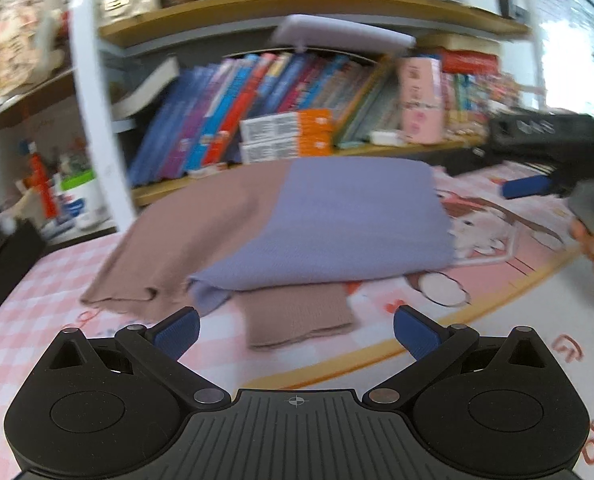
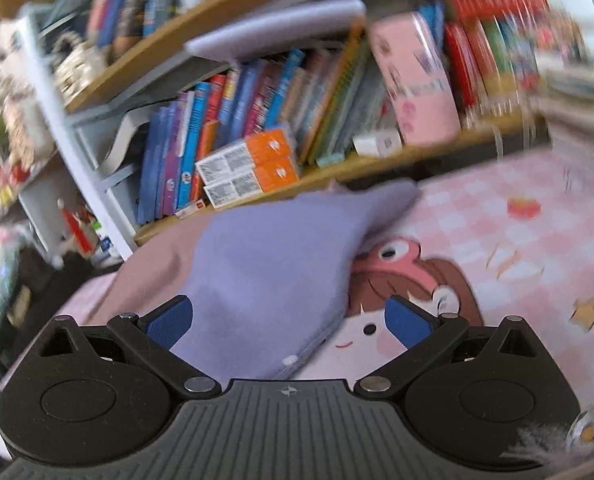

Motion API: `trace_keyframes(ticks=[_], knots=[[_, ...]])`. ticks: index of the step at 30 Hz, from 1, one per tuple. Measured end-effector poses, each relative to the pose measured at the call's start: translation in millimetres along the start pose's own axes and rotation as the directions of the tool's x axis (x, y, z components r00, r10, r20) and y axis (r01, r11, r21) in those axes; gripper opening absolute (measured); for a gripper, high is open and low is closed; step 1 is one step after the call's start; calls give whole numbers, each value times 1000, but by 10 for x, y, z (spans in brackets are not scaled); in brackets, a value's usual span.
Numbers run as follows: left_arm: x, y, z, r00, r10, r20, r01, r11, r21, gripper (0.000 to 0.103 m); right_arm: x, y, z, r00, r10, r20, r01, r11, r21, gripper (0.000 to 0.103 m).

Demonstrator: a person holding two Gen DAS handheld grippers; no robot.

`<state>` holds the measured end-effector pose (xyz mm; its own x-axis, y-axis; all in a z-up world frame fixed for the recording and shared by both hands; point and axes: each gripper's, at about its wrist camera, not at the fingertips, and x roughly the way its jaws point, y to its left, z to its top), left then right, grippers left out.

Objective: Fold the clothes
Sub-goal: 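Grasp the sweater's lavender edge with the right gripper while the left gripper grasps it too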

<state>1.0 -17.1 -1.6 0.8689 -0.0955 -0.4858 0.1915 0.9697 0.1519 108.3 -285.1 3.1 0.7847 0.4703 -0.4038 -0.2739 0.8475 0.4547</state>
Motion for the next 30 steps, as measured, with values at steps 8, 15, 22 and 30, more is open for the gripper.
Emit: trace_keyframes(ticks=[8,15,22,30], knots=[[220,-153,196,995,-89,-35,92,993,73,103,131,-611,40,988,134,-76,-107,950,293,102],[543,-599,350,994,-71,-87,97,936,339,92,58,-627,61,982,183,-54,-157,935,318,90],[768,-726,446,992,-28,-119,80,886,456,77,65,-541,41,974,215,-67,-185,934,306,89],[901,-828,473,995,-19,-99,61,897,438,57,37,-544,55,966,251,-62,-217,919,330,89]])
